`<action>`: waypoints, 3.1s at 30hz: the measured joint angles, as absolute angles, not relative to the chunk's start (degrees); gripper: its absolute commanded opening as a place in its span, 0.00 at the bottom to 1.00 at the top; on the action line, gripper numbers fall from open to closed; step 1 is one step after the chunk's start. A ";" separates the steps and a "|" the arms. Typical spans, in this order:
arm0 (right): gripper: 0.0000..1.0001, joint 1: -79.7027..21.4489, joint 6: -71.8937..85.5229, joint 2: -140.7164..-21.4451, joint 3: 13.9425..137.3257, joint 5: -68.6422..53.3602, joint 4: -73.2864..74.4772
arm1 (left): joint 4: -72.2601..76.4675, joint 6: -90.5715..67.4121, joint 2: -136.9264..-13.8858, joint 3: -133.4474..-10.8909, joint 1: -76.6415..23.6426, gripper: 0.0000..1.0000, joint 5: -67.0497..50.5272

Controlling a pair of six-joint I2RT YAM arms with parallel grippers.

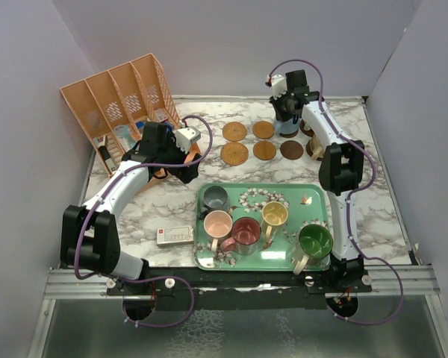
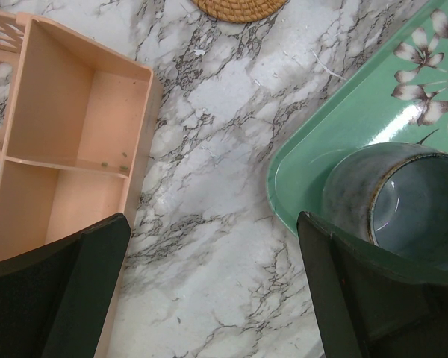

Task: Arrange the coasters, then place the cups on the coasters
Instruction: Adjust the cup on the coaster.

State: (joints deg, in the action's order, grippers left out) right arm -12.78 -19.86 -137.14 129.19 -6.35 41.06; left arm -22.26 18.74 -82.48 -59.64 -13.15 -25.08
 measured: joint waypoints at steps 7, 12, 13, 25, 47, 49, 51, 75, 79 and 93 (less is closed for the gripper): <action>0.01 -12.62 -21.93 -137.14 128.25 -7.88 41.15 | -22.26 18.74 -82.48 -59.64 -13.15 0.99 -25.08; 0.01 -12.25 -22.76 -137.14 128.05 -8.05 41.08 | -22.26 18.76 -82.48 -59.55 -13.15 0.99 -25.08; 0.01 -12.21 -22.81 -137.14 127.87 -8.05 41.08 | -22.26 18.76 -82.48 -59.55 -13.15 0.99 -25.08; 0.01 -11.55 -22.85 -137.12 127.39 -8.58 40.51 | -22.26 18.76 -82.48 -59.55 -13.15 0.99 -25.08; 0.01 -11.11 -22.79 -134.34 122.93 -10.63 39.46 | -22.26 18.76 -82.48 -59.55 -13.15 0.99 -25.10; 0.01 -11.11 -22.79 -134.34 122.93 -10.96 39.38 | -22.26 18.76 -82.48 -59.55 -13.15 0.99 -25.10; 0.01 -11.11 -22.79 -134.34 122.93 -11.25 39.33 | -22.26 18.76 -82.48 -59.55 -13.15 0.99 -25.10; 0.02 -10.85 -23.86 -133.38 120.38 -11.29 36.86 | -22.26 18.76 -82.48 -59.53 -13.15 0.99 -25.15; 0.06 -10.83 -24.25 -132.86 119.31 -11.29 36.10 | -22.26 18.76 -82.48 -59.53 -13.15 0.99 -25.15; 0.13 -10.81 -25.47 -132.66 118.83 -11.25 35.57 | -22.26 18.76 -82.48 -59.42 -13.15 0.99 -25.15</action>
